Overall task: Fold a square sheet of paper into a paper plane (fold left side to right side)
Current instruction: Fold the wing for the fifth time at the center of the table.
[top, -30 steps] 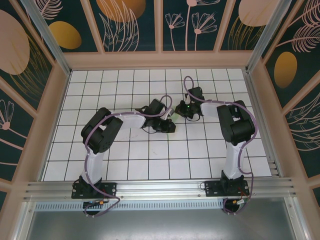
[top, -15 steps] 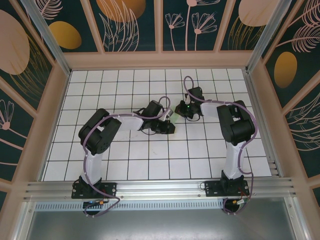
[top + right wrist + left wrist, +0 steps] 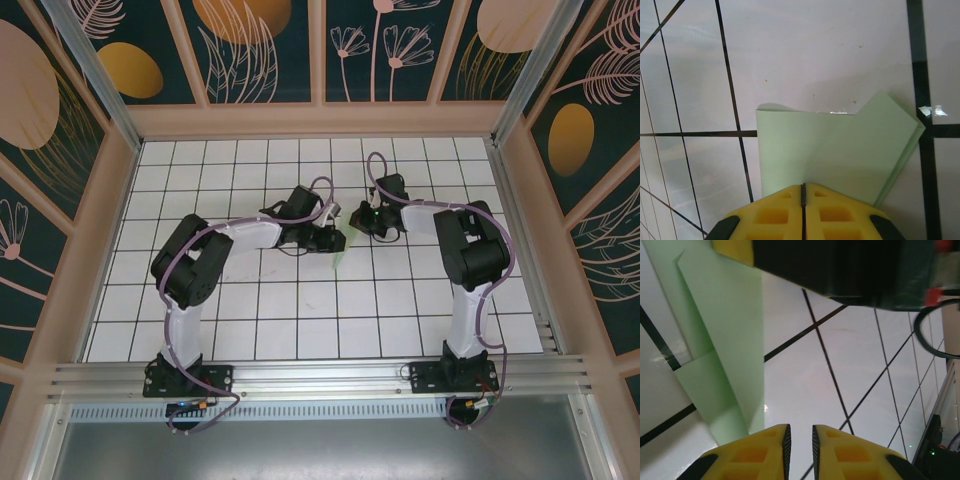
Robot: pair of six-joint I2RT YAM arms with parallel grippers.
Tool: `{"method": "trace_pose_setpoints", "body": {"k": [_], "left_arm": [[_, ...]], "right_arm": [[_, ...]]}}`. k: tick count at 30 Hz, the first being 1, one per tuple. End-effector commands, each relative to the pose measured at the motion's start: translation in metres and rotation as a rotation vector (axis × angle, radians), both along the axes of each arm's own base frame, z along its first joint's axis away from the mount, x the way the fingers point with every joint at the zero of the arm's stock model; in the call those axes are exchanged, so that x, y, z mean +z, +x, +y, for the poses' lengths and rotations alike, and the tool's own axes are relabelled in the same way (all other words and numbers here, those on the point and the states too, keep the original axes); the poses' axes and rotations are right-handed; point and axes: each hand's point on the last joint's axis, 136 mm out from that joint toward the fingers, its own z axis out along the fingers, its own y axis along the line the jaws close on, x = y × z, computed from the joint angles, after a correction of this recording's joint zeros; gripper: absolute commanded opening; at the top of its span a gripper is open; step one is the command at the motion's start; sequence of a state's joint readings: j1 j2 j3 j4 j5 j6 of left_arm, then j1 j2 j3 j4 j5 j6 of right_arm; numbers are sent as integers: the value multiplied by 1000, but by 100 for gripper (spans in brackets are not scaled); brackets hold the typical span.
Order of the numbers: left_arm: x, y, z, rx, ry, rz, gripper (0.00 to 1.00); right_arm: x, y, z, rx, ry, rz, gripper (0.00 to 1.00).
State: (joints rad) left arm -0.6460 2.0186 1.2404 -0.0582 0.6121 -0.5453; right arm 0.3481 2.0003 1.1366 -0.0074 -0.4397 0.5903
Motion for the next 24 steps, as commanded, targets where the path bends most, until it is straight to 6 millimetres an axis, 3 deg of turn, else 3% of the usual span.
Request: {"method": "trace_pose_setpoints", "body": {"k": [1, 9, 15, 24], "left_arm": [[-13, -5, -2, -37, 20, 28, 23], [-28, -15, -1, -64, 34, 61, 23], [-52, -29, 10, -81, 131, 79, 23], [-66, -56, 19, -127, 211, 95, 23]], "right_arm": [[-40, -20, -23, -31, -126, 117, 10], [-42, -20, -24, -31, -127, 119, 10], [-43, -21, -24, -30, -132, 125, 10], [-46, -20, -25, -31, -140, 135, 10]]}}
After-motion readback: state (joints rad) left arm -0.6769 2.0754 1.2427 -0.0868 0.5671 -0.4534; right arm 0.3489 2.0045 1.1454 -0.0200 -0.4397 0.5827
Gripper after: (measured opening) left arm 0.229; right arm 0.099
